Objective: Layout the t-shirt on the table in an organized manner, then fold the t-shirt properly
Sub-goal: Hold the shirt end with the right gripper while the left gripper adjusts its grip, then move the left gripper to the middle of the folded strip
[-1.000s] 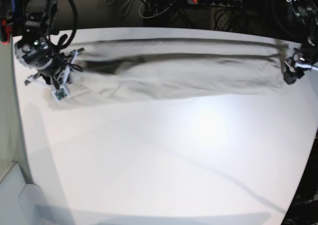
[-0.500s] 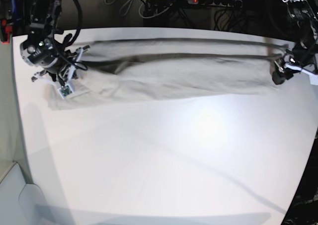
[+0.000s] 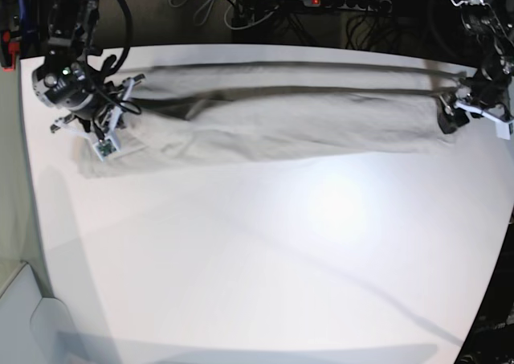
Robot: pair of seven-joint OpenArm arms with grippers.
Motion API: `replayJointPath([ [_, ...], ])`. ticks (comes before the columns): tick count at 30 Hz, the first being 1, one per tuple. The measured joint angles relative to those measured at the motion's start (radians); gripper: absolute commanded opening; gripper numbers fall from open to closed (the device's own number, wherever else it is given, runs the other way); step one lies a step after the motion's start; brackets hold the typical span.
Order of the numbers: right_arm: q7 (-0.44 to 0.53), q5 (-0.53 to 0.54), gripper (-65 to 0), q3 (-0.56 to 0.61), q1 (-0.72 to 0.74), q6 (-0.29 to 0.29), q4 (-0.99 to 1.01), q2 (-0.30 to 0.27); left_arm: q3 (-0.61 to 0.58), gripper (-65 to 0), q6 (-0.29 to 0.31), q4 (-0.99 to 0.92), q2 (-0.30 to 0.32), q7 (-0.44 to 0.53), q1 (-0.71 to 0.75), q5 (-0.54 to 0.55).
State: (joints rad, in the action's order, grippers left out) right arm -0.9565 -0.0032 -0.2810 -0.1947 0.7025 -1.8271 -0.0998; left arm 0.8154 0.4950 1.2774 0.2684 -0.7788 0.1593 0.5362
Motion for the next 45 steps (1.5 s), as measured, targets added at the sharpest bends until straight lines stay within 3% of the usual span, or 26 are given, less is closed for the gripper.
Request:
replayJointPath([
  [3,0.000,0.000,-65.0,0.000,0.000,0.000,0.000,0.000,0.002,-9.0,0.009,-0.047,0.009,0.027,-0.009,0.029],
  [5,0.000,0.000,-65.0,0.000,0.000,0.000,0.000,0.000,0.005,-12.4,0.014,-0.079,0.014,0.034,-0.027,0.034],
  [7,0.000,0.000,-65.0,0.000,0.000,0.000,0.000,-0.002,0.006,-19.9,0.014,-0.106,0.017,0.057,-0.039,0.034],
  [13,0.000,0.000,-65.0,-0.005,0.000,0.000,-0.001,-0.002,0.006,-50.5,0.014,-0.129,0.018,0.049,-0.040,0.038],
  [18,0.000,0.000,-65.0,-0.005,0.000,0.000,-0.001,-0.002,-0.027,-56.5,0.014,-0.130,0.017,0.048,-0.044,0.042],
  [21,0.000,0.000,-65.0,-0.005,0.000,0.000,-0.001,-0.002,-0.027,-64.9,0.014,-0.130,0.016,0.048,-0.043,0.045],
  [27,0.000,0.000,-65.0,-0.005,0.000,0.000,-0.001,-0.002,-0.033,-65.0,0.004,-0.082,0.013,0.014,-0.037,0.032],
  [32,0.000,0.000,-65.0,-0.004,0.000,0.000,-0.001,-0.002,-0.035,-65.0,-0.016,0.101,-0.012,-0.110,0.005,-0.034],
  [36,0.000,0.000,-65.0,-0.004,0.000,0.000,-0.001,-0.002,-0.039,-65.0,-0.024,0.278,-0.017,-0.143,0.003,-0.033],
  [41,0.000,0.000,-65.0,-0.002,0.000,0.000,-0.002,-0.002,-0.047,-65.0,-0.021,0.495,-0.088,-0.274,-0.004,-0.029],
  [45,-0.002,0.000,-65.0,-0.002,0.006,0.000,-0.002,-0.002,-0.154,-65.0,-0.021,0.618,-0.167,-0.359,0.001,-0.027],
])
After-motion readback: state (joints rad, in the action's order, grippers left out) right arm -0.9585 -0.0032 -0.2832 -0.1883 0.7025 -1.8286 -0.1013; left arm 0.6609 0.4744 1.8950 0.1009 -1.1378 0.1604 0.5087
